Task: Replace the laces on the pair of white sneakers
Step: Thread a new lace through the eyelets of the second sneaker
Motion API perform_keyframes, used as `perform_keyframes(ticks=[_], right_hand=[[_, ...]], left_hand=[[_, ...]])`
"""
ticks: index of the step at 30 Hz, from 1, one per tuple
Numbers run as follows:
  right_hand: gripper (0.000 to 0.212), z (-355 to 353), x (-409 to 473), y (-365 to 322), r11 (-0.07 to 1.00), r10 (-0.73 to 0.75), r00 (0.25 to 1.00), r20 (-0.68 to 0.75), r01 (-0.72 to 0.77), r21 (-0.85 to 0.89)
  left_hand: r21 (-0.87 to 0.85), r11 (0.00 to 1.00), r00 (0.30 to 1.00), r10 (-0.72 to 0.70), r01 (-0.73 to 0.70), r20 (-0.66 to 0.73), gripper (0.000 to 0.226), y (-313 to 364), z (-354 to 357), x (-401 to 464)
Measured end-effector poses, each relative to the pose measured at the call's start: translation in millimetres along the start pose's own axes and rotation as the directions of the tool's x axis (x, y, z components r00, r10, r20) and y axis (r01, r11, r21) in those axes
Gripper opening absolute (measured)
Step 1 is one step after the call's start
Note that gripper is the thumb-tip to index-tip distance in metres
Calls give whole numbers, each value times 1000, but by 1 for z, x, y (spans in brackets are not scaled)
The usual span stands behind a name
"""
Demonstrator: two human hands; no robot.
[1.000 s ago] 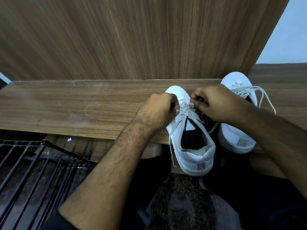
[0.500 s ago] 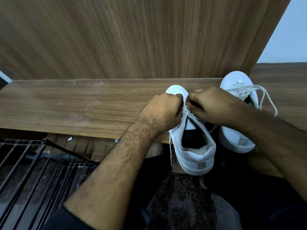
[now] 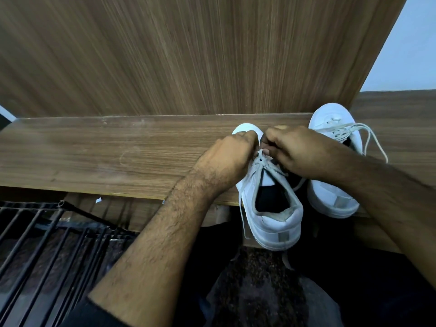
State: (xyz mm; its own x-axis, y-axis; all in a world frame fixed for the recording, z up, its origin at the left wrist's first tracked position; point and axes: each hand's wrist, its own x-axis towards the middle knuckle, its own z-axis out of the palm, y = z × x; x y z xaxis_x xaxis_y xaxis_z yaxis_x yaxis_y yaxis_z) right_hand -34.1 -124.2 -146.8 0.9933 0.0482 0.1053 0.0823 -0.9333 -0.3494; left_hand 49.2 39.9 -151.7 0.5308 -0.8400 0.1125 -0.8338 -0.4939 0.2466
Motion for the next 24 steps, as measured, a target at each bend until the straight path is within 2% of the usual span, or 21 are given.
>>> perform_keyframes(ticks=[2,4,6,10,12,18,20,24], right_hand=[[9,-2,-2,6,998,55,998,0,-55,13],[5,-1,-4,10,993,96,995,-2,-96,62],[7,1,-4,11,989,108,994,-2,-107,100],[13,5,-1,8,997,54,998,-11,-54,54],[8,4,-1,7,999,42,999,-12,-41,33],[15,4,-2,2,995,-18,1000,-19,16,-94],[14,4,-2,1,997,-14,1000,-23,12,-76],[10,0,-2,6,997,69,997,-27,-67,42]], left_hand=[[-142,988,998,-60,58,-9,12,-7,1,0],[-190,977,996,-92,93,15,13,-13,3,-2],[-135,986,995,-93,96,30,10,-16,5,-2],[16,997,997,-77,77,-27,8,-9,5,-1],[60,997,998,-44,47,-50,11,-5,4,-1],[0,998,997,61,-61,-40,13,-1,2,-1],[-22,999,999,36,-37,-40,13,-3,3,-2],[-174,978,992,-121,116,-19,11,-7,1,-4]])
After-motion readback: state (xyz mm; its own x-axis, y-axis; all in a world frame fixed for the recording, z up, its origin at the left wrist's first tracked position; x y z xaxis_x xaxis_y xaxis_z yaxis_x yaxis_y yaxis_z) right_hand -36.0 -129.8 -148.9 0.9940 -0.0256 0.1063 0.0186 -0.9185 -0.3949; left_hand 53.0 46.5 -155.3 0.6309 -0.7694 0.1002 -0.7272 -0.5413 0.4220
